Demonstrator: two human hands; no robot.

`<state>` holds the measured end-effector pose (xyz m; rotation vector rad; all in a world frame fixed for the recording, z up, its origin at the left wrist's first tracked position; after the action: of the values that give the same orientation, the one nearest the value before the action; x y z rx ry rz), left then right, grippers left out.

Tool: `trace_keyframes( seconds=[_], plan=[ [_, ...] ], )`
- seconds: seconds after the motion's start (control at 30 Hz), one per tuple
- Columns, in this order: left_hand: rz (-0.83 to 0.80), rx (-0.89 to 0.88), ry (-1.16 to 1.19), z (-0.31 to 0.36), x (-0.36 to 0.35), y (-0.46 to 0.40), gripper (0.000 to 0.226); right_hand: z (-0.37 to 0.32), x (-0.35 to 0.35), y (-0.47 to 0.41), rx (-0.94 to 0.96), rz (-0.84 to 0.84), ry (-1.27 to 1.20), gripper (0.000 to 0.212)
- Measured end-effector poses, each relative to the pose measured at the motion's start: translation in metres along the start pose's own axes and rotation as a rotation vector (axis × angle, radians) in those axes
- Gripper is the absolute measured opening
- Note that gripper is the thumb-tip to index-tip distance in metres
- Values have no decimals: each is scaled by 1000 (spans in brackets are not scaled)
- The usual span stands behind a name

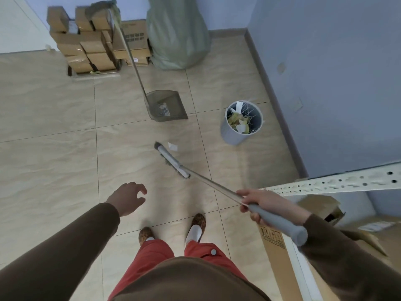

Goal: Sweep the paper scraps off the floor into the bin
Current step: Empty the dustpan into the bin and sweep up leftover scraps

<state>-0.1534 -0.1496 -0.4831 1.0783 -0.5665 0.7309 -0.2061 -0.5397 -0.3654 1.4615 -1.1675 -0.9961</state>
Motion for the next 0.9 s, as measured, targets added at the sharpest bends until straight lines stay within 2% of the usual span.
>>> trace_keyframes(
  seconds=[0.13,0.2,0.3,0.47,0.6,0.7,0.8,0.9],
  plan=[
    [3,-23,-32,7,9,-15,27,42,-3,24,-25,34,-383,32],
    [-3,-31,-35,10,12,-19,27,48,-10,23,-15,85,-461,30],
    [-32,-49,-55,10,14,-23,27,37,-41,0,-16,135,-534,34],
    [-75,-67,-89,-6,26,-34,27,-9,-115,-93,-51,219,-720,49],
    [-87,-92,-130,-25,47,-43,28,-66,-201,-122,-65,120,-890,42],
    [-89,-95,-145,-46,68,-51,27,-109,-243,-129,-53,58,-929,47],
    [-94,-77,-153,-72,87,-60,26,-142,-256,-134,-30,15,-877,41],
    [-122,-57,-166,-95,99,-68,27,-164,-251,-134,11,-81,-895,20]
  ],
)
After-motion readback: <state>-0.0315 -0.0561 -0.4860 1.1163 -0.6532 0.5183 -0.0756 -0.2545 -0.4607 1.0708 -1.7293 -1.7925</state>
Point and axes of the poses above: each hand's wrist, its own y-axis away from the middle knuckle, its own x-axis out of the back of the hand, z = x × y, the point moved 8 cm from there along -y, towards the middle knuckle, and after that the axes turned 9 degrees about -x, right-handed, at the moved point
